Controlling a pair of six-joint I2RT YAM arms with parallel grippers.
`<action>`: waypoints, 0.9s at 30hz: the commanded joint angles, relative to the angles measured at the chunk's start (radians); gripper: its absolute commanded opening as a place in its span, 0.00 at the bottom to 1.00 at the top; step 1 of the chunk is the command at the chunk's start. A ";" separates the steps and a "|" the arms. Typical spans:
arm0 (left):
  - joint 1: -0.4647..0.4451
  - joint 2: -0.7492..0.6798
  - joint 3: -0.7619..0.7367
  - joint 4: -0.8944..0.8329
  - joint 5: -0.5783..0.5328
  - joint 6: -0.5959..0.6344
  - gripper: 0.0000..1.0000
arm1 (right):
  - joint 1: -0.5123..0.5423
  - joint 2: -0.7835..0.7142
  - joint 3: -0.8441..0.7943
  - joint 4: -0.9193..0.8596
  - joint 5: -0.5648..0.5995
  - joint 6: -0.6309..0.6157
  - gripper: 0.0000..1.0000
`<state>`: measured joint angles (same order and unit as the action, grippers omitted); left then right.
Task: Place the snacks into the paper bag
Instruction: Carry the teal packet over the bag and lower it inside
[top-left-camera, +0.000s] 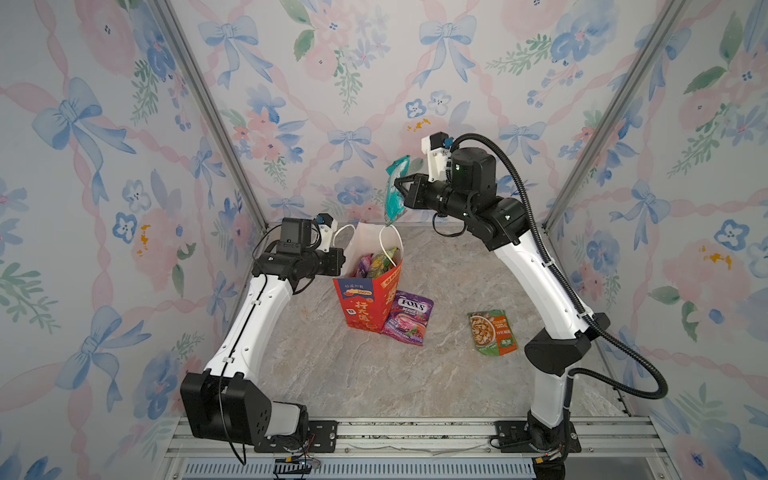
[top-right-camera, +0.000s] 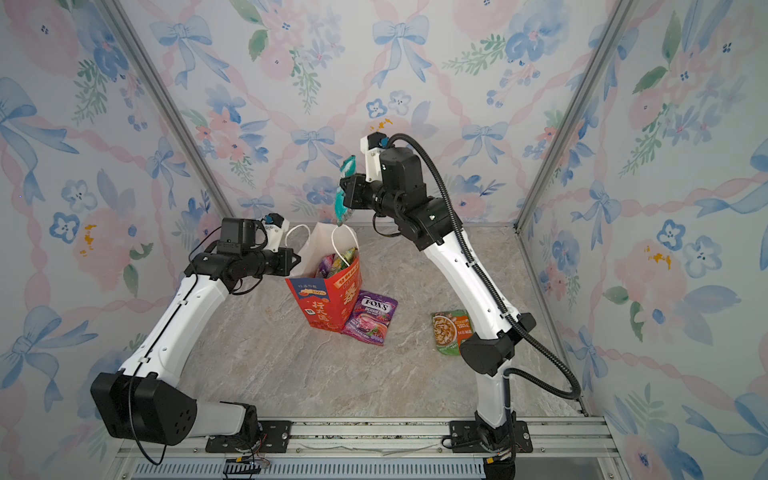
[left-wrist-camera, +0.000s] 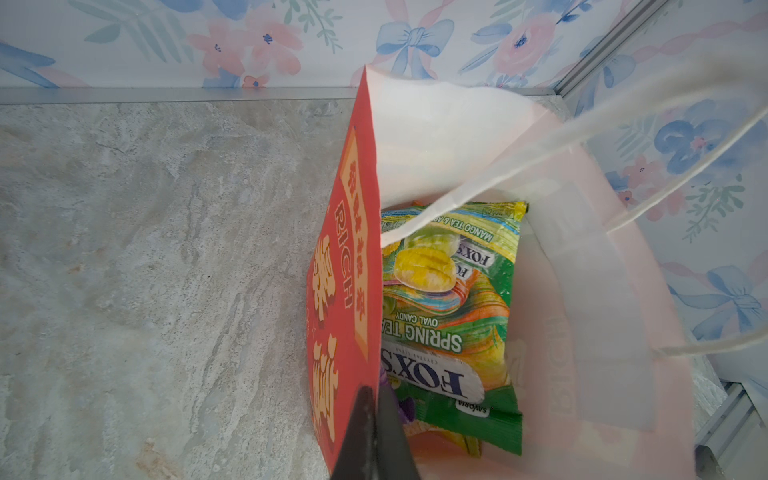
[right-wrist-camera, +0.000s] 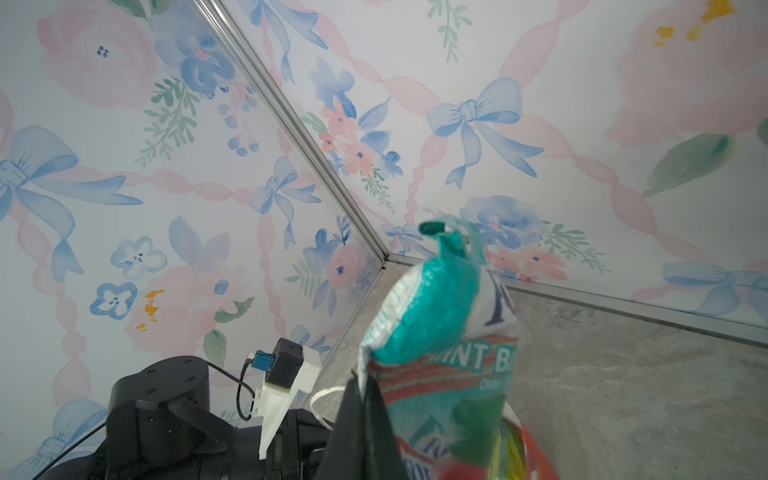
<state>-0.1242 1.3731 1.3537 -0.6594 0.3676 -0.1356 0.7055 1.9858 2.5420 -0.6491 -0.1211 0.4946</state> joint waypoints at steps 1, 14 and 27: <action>0.003 -0.007 0.013 -0.016 0.013 0.003 0.00 | 0.032 0.044 0.116 -0.027 -0.020 -0.017 0.00; 0.003 -0.010 0.013 -0.016 0.015 0.007 0.00 | 0.083 0.000 -0.001 0.007 -0.009 -0.009 0.00; 0.003 -0.019 0.016 -0.015 0.013 0.008 0.00 | 0.101 -0.211 -0.428 0.112 0.041 0.007 0.00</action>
<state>-0.1242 1.3731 1.3537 -0.6594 0.3676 -0.1356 0.7952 1.8576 2.1494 -0.6258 -0.1005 0.4938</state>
